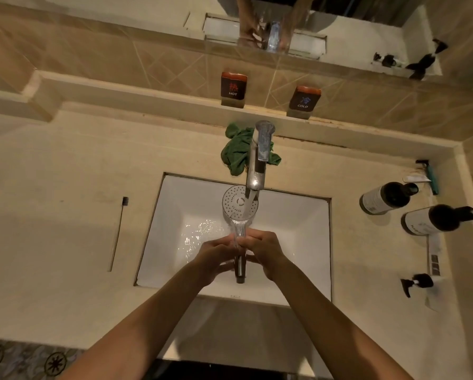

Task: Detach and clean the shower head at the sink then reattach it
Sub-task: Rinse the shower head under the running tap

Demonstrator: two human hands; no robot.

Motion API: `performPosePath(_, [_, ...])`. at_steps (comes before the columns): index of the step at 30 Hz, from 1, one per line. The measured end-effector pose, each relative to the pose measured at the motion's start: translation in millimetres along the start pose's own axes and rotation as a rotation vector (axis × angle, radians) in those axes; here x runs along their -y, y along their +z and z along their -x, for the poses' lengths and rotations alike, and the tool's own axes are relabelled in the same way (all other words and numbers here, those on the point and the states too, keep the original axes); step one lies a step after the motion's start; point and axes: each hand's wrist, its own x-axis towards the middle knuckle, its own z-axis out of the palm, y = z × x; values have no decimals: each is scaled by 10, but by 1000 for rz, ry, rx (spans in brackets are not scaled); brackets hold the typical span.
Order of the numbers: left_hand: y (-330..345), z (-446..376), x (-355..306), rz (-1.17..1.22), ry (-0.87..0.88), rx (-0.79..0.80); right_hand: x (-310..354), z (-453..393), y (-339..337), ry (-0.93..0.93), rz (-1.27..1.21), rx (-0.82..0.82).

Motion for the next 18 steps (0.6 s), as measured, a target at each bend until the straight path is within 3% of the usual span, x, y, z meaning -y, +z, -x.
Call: performPosePath(18, [-75,87,18,16,-121,-48,-178,134,54,218,-235,-22])
